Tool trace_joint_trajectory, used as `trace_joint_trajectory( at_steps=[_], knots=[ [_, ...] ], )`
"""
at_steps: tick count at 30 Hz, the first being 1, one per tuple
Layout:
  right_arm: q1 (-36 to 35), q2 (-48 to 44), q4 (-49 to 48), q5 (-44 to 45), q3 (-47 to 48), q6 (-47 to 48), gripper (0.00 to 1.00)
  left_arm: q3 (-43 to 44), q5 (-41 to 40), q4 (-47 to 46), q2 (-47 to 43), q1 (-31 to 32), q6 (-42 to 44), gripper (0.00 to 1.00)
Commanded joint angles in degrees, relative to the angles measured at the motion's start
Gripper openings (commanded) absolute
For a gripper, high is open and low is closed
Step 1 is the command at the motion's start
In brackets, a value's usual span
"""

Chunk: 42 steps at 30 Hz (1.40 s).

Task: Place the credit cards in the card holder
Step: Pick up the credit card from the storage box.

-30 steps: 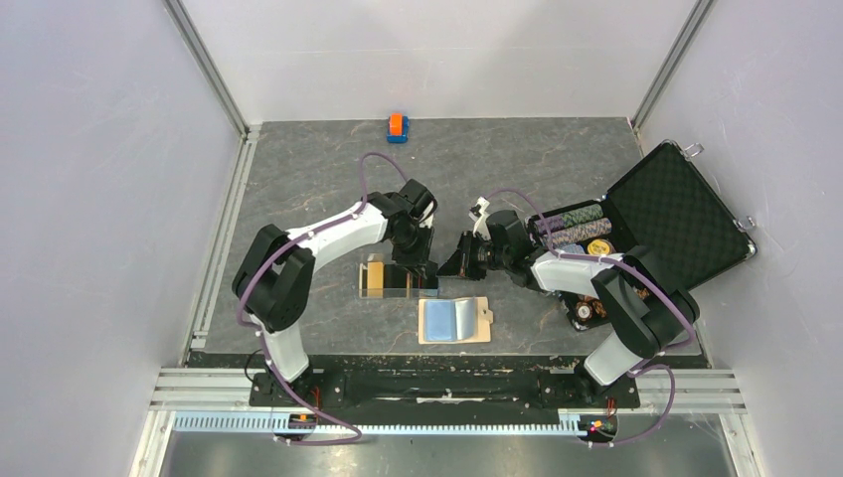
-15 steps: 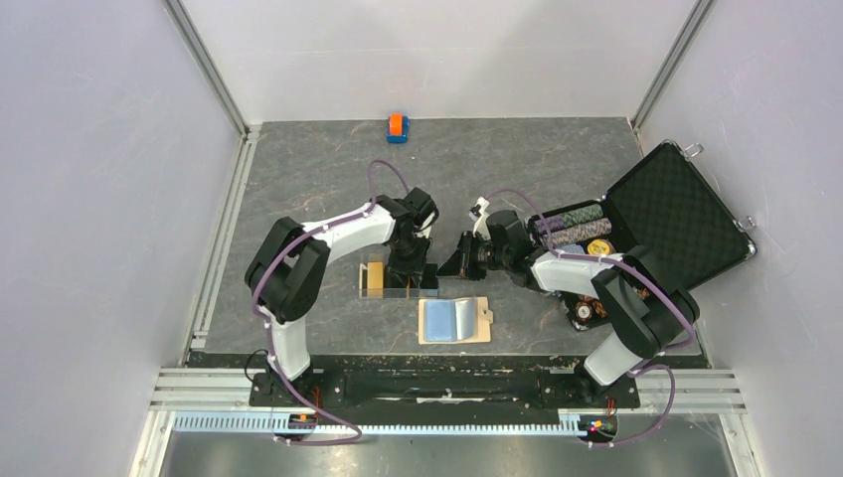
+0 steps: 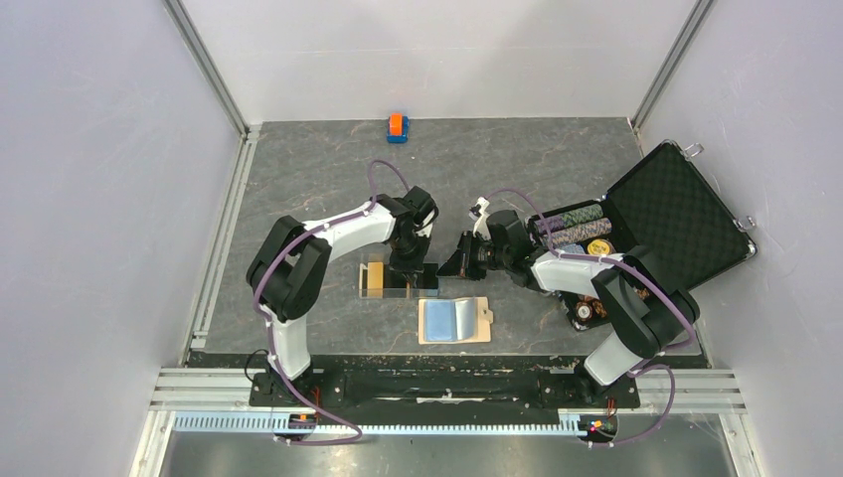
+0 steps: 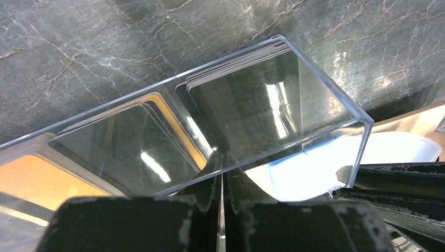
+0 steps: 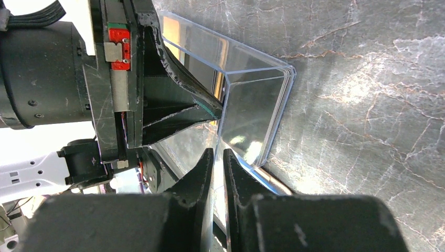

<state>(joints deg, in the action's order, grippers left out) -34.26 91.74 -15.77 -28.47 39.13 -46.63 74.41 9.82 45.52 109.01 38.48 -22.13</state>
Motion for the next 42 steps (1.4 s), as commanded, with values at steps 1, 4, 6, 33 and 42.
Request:
trace_joint_trajectory(
  at_steps=[1,4,6,33,42],
  knots=[
    [-0.37,-1.15,-0.18,-1.52,-0.36,0.86,0.09,0.29,4.05,-4.61,-2.25,0.72,0.69,0.02],
    [-0.37,-1.04,-0.29,-1.50,-0.35,0.82,0.09,0.73,3.10,-3.66,-3.05,0.74,0.77,0.02],
    [-0.37,-1.09,-0.23,-1.44,-0.29,0.75,0.09,0.99,1.96,-2.80,-3.56,0.81,1.04,0.02],
    [-0.35,-1.62,-0.20,-1.51,-0.73,0.91,0.09,-0.53,5.30,-7.90,-8.39,1.77,-4.19,0.28],
    [-0.36,-2.29,-0.19,-1.50,-1.41,1.02,0.09,-2.38,5.03,-7.91,-5.70,1.77,-4.12,0.23]
  ],
)
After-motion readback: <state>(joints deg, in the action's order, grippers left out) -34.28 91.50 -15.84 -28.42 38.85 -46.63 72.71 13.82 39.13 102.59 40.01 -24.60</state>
